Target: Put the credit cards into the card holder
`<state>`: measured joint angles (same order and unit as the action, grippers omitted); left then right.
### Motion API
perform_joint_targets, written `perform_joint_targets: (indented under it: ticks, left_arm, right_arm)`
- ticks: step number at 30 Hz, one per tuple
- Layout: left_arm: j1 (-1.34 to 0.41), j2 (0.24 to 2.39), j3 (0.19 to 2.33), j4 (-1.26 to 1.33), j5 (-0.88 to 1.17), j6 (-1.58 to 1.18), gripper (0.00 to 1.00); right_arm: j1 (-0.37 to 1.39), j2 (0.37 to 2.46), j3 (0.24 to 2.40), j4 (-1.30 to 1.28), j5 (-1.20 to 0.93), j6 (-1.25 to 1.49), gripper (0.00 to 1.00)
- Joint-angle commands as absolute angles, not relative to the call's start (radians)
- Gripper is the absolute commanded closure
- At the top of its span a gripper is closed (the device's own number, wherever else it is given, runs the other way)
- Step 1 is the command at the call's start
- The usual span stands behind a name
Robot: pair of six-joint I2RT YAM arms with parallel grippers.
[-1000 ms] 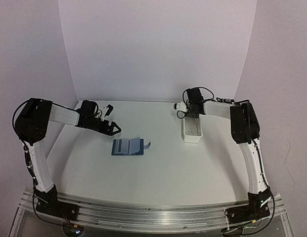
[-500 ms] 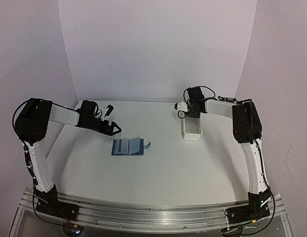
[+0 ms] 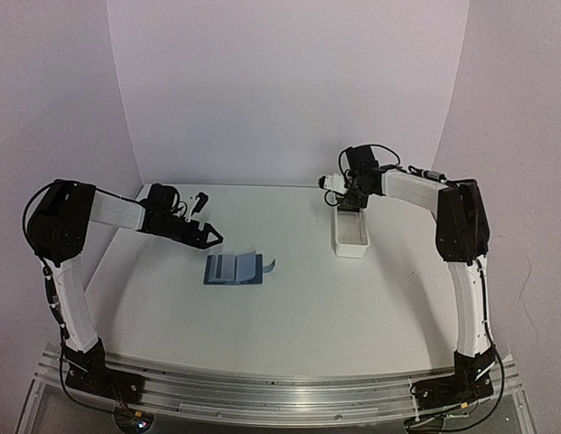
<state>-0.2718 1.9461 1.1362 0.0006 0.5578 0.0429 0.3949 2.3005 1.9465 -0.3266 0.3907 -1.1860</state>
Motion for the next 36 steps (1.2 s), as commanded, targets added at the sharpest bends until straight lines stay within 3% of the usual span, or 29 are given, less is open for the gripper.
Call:
perform_joint_targets:
  ticks: [1, 4, 7, 13, 18, 22, 27, 36]
  left_arm:
    - [-0.269, 1.882, 1.118, 0.008, 0.582, 0.038, 0.01]
    - [-0.269, 1.869, 1.119, 0.005, 0.57, 0.034, 0.01]
    - [-0.269, 1.866, 1.132, -0.043, 0.542, -0.003, 0.01]
    - [-0.269, 1.851, 1.138, -0.149, 0.525, -0.208, 0.03]
    - [-0.269, 1.797, 1.079, -0.21, 0.484, -0.316, 0.03]
    - [-0.27, 1.754, 0.998, -0.216, 0.453, -0.389, 0.04]
    - [-0.275, 1.732, 0.899, -0.112, 0.527, -0.468, 0.19]
    - [-0.297, 1.815, 0.865, -0.077, 0.559, -0.558, 0.2]
  right_arm:
    - [0.402, 2.214, 2.012, -0.373, 0.309, -1.064, 1.0]
    - [0.402, 2.193, 2.116, -0.385, 0.174, -0.835, 1.0]
    - [0.403, 2.177, 2.206, -0.382, -0.156, -0.461, 1.0]
    - [0.475, 2.265, 2.248, -0.268, -0.5, 0.314, 1.0]
    - [0.62, 2.242, 2.021, 0.028, -0.513, 0.678, 1.0]
    - [0.707, 2.189, 1.778, 0.234, -0.392, 0.895, 1.0]
    - [0.776, 2.206, 1.667, 0.267, -0.335, 1.002, 1.0]
    - [0.794, 2.262, 1.59, 0.273, -0.237, 1.044, 1.0]
